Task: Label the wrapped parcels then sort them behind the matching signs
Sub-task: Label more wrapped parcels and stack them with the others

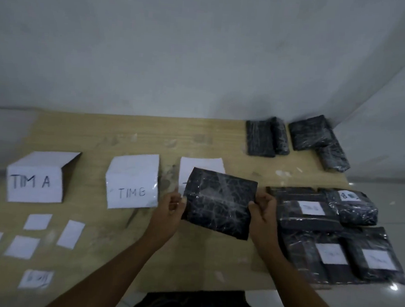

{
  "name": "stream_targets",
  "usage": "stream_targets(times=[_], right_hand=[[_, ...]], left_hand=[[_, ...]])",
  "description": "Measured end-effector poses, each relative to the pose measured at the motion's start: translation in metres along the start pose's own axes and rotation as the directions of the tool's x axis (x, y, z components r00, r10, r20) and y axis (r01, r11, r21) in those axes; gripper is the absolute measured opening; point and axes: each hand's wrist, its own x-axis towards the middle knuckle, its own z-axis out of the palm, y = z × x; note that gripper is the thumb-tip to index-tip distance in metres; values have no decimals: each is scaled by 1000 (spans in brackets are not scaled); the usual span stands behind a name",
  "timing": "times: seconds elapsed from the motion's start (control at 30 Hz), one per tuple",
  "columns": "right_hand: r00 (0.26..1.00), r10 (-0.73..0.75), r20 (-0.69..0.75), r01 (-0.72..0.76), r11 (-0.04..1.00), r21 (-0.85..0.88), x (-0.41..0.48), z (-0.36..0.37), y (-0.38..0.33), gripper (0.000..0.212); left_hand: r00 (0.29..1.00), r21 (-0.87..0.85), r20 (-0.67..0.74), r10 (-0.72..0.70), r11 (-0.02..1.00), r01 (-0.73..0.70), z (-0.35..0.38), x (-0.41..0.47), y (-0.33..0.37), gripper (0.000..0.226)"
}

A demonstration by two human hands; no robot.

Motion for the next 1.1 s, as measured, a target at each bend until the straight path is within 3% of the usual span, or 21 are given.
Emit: stream_targets(times=[0.3, 0.53, 0.63, 0.77, 0.93, 1.1], right_hand=[[978, 168, 124, -124, 946, -299, -75, 89, 55, 29], [932, 236, 274, -88, 882, -462, -89, 126, 68, 25], [921, 236, 310, -25, 829, -558, -86, 132, 79, 34], [922, 227, 314, 8, 798, -603, -86, 137, 79, 41], [918, 256, 302, 20, 732, -681, -86, 144, 80, 48], [950, 174, 259, 83, 658, -748, -82, 151, 84, 36]], left_hand=[[976, 156, 94, -196, 971, 180, -86, -39, -88, 6], [946, 298, 152, -287, 926, 233, -117, -45, -125, 27], [936, 325, 153, -317, 910, 256, -121, -44, -133, 32], [917, 322, 226, -328, 914, 248, -126, -42, -139, 22], [931, 325, 220, -291, 922, 211, -131, -39, -143, 13], [956, 320, 185, -226, 934, 159, -141, -42, -145, 18]])
